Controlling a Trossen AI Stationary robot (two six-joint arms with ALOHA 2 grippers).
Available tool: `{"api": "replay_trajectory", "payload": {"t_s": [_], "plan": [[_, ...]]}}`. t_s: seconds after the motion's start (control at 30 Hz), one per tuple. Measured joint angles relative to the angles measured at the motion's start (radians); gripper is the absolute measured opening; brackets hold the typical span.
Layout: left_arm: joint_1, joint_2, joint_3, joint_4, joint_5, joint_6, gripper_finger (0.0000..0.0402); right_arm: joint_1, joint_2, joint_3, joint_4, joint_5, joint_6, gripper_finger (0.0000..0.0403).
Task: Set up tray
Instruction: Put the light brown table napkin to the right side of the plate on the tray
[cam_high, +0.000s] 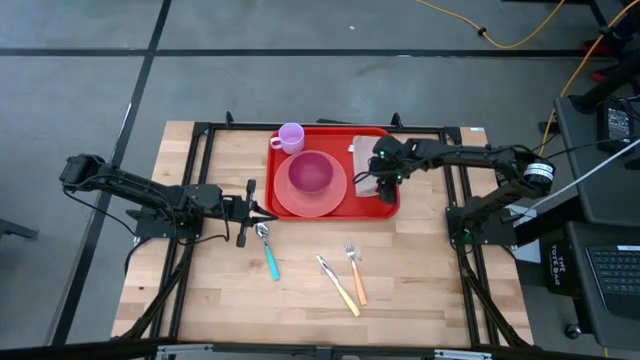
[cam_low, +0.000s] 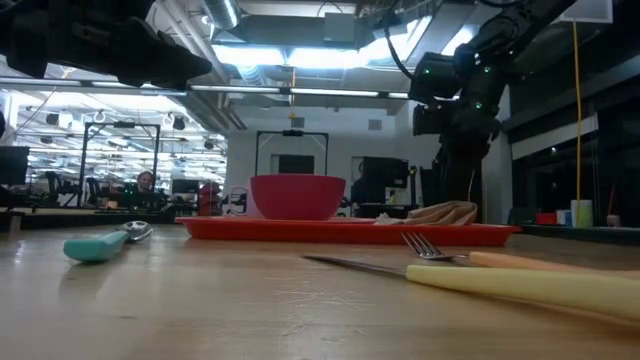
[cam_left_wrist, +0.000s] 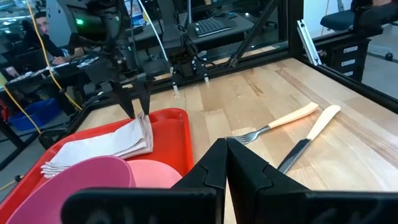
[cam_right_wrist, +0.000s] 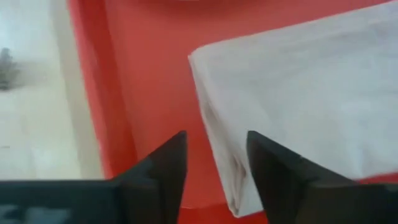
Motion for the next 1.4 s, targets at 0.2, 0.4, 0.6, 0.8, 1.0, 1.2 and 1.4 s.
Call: {"api": "replay_trajectory", "payload": {"t_s": [0.2,0.4,0.6,0.8,1.0,1.2,1.4], "plan": [[0.0,0.0,0.0,0.0,-0.001,0.041,0.0004,-0.065,0.0,0.0,0.031,-0.013,0.0,0.0105],[0.0,0.0,0.0,-0.002,-0.002,0.042,0.0004,-0.107,0.0,-0.004,0.061,0.01,0.037,0.0051],[0.0,0.0,0.0,-0.037,-0.002,0.044,0.0004,-0.106,0.0,-0.062,0.06,0.013,0.049,0.0009],[0.0,0.0,0.0,-0.037,-0.003,0.044,0.0004,-0.107,0.0,-0.127,0.106,0.021,0.06,0.0005],[0.0,0.0,0.0,-0.037,-0.003,0.044,0.0004,-0.107,0.0,-0.154,0.167,0.021,0.072,0.0004],[0.0,0.0,0.0,-0.037,-0.004,0.043,0.0004,-0.107,0.0,-0.205,0.26,0.021,0.053,0.0004],[0.0,0.0,0.0,-0.036,-0.003,0.043,0.0004,-0.107,-0.011,-0.206,0.249,0.021,0.057,0.0004]]}}
